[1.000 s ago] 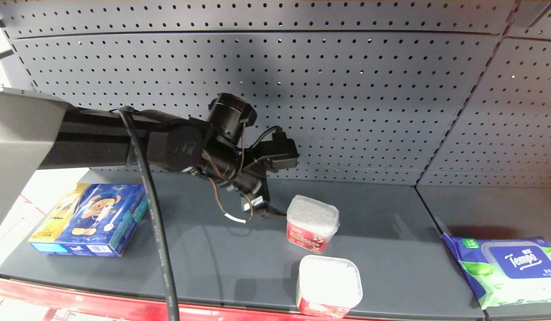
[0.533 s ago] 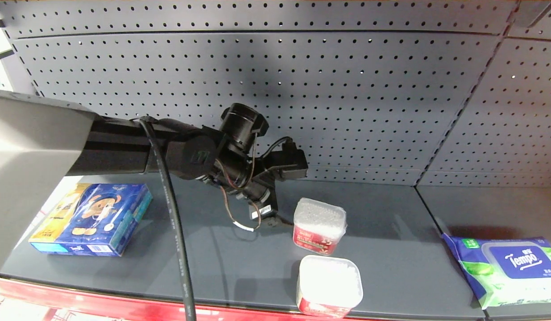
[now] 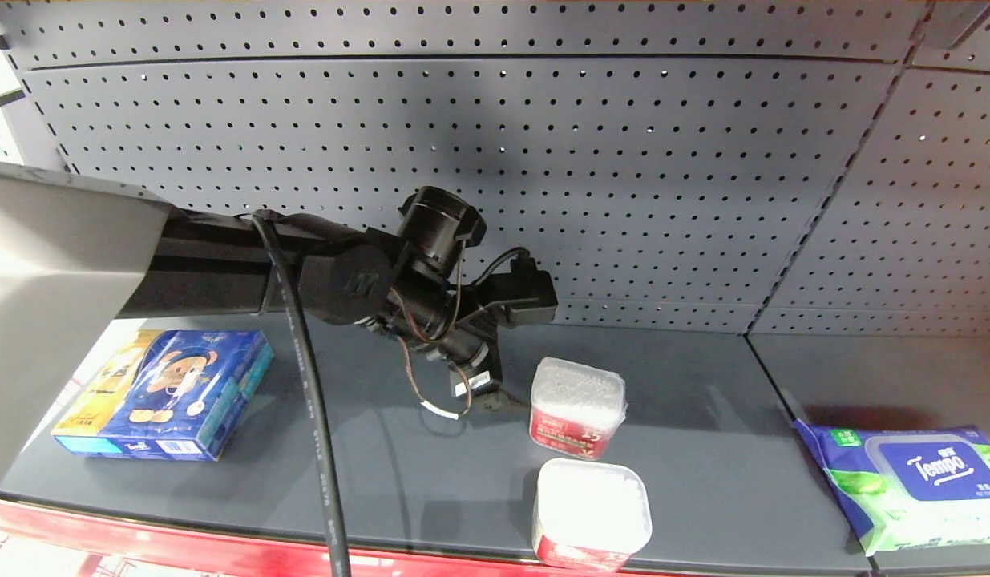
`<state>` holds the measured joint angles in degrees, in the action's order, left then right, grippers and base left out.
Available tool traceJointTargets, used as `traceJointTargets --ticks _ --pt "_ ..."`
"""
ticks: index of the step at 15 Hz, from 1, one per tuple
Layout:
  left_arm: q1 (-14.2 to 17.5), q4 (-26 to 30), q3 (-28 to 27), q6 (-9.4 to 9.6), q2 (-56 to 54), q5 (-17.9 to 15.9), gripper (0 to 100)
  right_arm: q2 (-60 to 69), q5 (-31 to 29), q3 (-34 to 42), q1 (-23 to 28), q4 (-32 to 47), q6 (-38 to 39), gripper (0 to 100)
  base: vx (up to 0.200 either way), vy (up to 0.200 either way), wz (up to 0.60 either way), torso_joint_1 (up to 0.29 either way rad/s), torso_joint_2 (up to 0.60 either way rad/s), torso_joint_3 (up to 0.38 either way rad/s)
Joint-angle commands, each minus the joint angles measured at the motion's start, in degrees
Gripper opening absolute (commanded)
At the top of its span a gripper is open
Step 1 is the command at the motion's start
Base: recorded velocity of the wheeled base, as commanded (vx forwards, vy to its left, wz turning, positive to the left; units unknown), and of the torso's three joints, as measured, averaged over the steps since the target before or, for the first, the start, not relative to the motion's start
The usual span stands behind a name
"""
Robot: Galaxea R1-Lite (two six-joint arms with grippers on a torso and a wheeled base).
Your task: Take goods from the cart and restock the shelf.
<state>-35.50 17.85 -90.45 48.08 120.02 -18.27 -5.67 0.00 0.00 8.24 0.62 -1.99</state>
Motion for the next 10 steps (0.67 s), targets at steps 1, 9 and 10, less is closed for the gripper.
traceJointTargets --ticks 1,9,10 --pt "-0.4 0.1 0.1 0.00 -0.1 0.0 100 0.0 0.0 0.0 0.0 0.0 0.1 100 0.000 0.000 0.00 0.000 0.00 0.000" --pt "-1.7 0.4 0.8 0.00 -0.9 -0.1 100 0.0 0.0 0.0 0.0 0.0 0.0 100 0.000 0.000 0.00 0.000 0.00 0.000" --pt "-2.0 0.7 0.8 0.00 -1.2 -0.1 100 0.0 0.0 0.0 0.0 0.0 0.0 100 0.000 0.000 0.00 0.000 0.00 0.000"
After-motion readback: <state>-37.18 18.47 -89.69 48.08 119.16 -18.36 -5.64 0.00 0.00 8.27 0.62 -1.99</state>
